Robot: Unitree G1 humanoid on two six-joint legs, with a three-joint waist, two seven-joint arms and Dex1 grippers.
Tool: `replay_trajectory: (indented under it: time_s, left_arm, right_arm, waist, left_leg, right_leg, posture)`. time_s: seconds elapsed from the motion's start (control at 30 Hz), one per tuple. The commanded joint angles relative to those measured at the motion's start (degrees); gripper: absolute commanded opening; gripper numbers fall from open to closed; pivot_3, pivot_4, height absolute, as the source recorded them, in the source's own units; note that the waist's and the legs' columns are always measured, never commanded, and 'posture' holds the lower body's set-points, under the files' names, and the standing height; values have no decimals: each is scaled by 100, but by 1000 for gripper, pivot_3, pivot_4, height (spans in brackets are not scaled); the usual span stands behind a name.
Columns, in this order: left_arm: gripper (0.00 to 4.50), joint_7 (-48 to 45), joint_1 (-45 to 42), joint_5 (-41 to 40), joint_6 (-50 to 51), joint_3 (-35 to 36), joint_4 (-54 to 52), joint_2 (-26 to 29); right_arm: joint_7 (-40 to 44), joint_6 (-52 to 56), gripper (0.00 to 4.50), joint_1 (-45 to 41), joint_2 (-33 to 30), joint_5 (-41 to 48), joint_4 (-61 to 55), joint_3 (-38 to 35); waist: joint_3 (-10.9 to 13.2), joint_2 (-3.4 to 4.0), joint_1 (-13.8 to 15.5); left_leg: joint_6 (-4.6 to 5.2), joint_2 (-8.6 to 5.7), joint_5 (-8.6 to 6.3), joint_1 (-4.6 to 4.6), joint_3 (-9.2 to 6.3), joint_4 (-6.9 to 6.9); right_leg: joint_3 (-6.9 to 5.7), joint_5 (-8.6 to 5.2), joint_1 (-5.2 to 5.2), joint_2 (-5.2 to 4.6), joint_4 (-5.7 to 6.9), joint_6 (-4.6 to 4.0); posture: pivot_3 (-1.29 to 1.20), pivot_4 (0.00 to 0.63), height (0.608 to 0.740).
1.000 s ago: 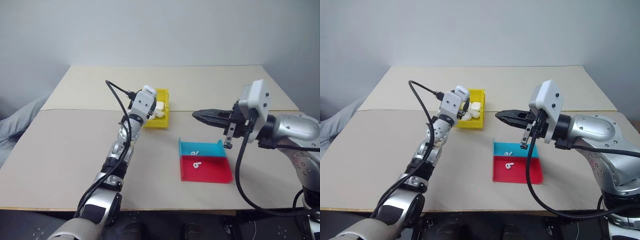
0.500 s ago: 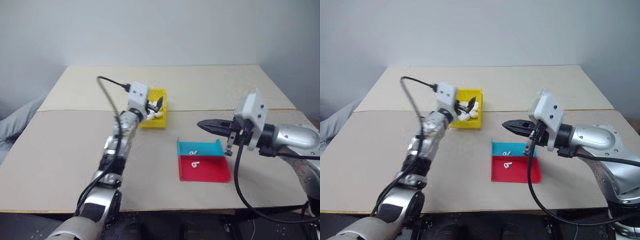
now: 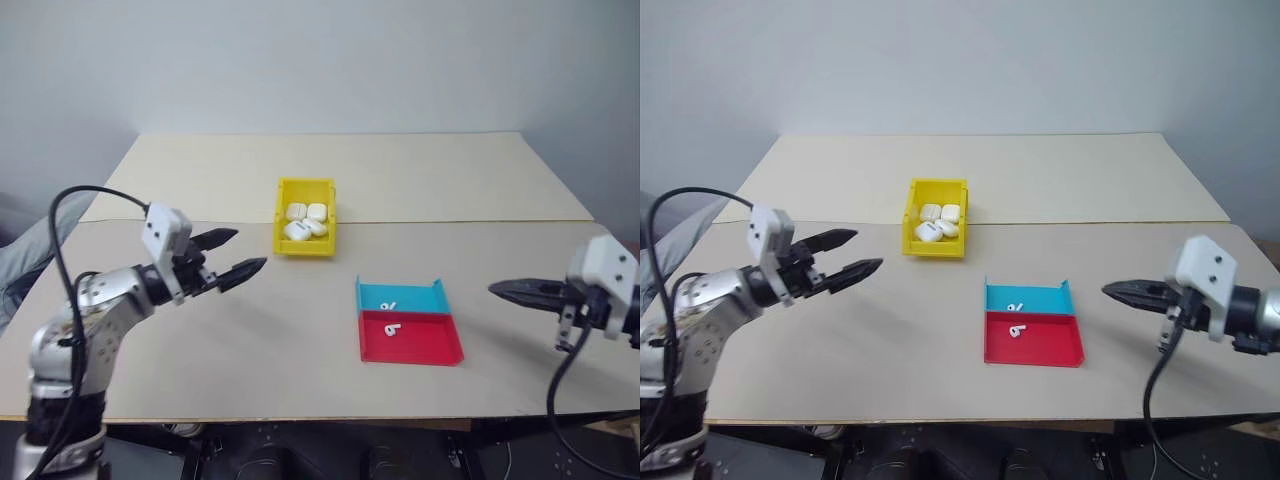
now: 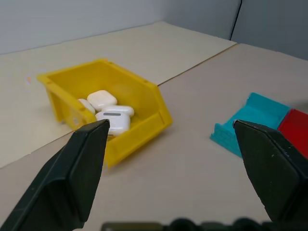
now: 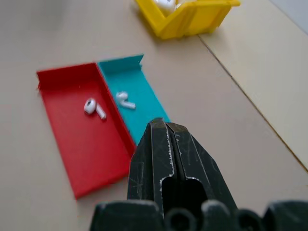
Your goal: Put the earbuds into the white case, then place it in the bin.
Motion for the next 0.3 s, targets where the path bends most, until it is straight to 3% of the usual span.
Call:
replay_trajectory:
  time_s: [0.03, 0.3]
  left_arm:
    - [4468, -342, 262, -96, -310, 327, -379, 346]
    - [4468, -657, 712, -275, -454, 500, -679, 661]
  right_arm:
    - [236, -548, 0, 58, -82, -149, 285, -453]
    - [718, -1070, 0, -236, -347, -109, 833, -588]
  waist:
    - [0, 0, 0]
    - [0, 1, -7]
  left_leg:
    - [0, 0, 0, 3, 4, 2]
    - [-1, 3, 0, 20, 6, -7]
  right_leg:
    - [1, 0, 0, 0, 2, 0]
    - [3, -3, 10, 3, 4, -5]
  posture:
    - [0, 150, 740]
    - [0, 150, 740]
